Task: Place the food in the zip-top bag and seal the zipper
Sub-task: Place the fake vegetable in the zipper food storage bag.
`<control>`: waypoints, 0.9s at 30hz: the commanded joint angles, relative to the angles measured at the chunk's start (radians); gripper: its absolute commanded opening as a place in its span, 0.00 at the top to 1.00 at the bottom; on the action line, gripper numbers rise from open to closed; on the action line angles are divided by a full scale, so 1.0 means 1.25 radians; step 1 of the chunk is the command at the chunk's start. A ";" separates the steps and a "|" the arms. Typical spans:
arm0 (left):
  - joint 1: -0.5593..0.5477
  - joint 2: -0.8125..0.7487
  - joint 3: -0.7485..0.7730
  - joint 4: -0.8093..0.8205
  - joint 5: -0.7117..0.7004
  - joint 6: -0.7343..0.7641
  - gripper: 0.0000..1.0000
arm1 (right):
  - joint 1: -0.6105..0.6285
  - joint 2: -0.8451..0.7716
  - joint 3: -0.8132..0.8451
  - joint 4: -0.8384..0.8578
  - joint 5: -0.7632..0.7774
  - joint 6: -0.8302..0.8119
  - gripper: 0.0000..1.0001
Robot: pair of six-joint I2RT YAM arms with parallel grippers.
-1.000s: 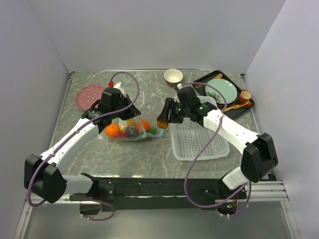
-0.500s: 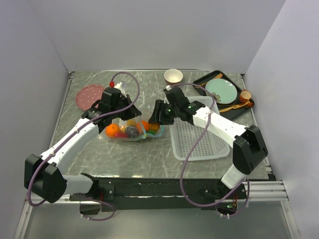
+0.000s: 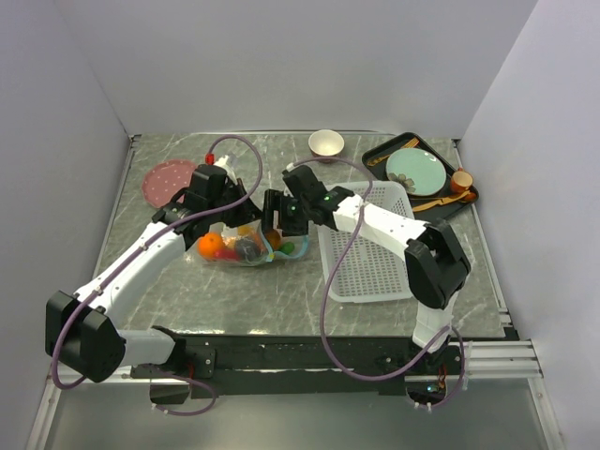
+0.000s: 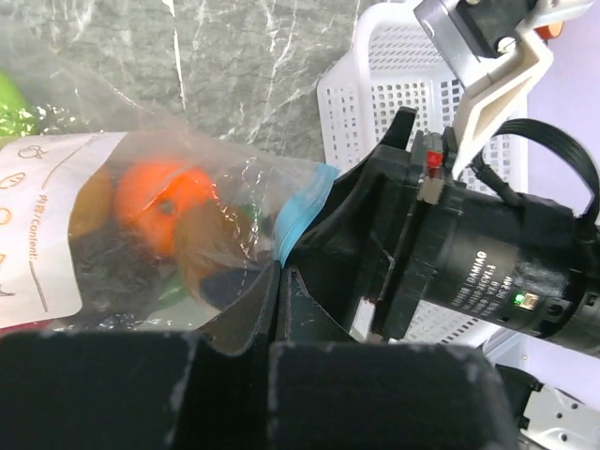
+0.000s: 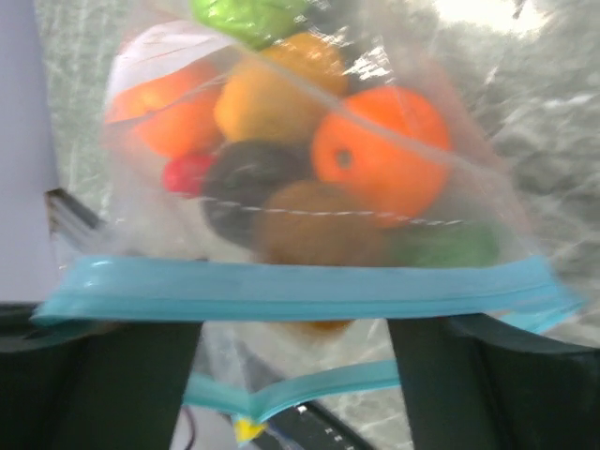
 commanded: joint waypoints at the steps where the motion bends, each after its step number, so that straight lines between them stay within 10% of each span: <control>1: -0.003 -0.016 0.034 0.018 -0.004 0.013 0.99 | 0.008 -0.034 0.020 0.010 0.038 -0.011 0.06; 27: -0.007 0.071 0.000 0.041 0.202 0.068 0.99 | -0.060 -0.296 -0.124 -0.118 0.326 0.026 0.08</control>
